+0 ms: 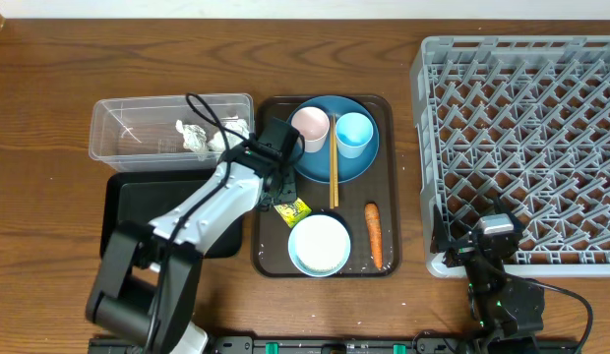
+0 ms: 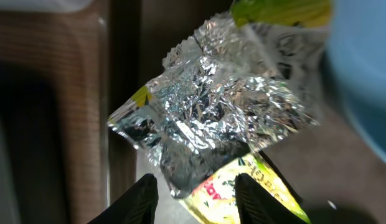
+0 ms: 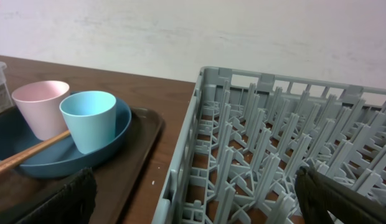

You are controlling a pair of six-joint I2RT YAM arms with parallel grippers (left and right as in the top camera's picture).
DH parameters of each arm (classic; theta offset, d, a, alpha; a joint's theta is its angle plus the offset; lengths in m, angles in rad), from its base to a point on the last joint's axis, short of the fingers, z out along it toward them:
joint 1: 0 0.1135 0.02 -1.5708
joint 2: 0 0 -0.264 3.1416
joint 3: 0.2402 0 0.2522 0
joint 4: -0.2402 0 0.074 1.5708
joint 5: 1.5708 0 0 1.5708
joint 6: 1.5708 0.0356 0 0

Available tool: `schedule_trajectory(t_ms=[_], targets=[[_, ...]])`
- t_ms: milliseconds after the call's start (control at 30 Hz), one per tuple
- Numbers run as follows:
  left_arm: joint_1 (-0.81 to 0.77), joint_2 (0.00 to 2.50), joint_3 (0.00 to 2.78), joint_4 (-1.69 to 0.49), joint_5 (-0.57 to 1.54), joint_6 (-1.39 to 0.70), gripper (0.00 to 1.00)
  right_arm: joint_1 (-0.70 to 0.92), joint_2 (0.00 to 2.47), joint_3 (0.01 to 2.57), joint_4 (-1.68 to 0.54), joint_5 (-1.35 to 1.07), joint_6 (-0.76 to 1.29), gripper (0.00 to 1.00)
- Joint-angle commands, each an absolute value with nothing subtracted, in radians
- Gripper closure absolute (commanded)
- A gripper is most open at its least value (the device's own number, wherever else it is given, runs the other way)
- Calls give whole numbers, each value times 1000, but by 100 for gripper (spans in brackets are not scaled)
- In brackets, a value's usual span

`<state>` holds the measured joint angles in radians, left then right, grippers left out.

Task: Sort waste into correct bins and load items into the dishwasher rack
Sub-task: 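Grasp the silver foil wrapper with the left gripper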

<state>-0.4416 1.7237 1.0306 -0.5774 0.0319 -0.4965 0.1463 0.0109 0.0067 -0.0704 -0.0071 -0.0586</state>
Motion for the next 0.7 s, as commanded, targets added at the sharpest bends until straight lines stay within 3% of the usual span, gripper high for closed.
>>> schedule_trajectory(t_ms=[0,533,667], targets=[[-445,1748,1020,-574,46,-488,57,154,7,5,-75,-5,-49,1],[-445,1801,1015,-561,43,-487,58,154,7,5,-75,-5,-49,1],[-445,1801,1015,-562,41,-480,87,154,7,5,-75,-5,-49,1]])
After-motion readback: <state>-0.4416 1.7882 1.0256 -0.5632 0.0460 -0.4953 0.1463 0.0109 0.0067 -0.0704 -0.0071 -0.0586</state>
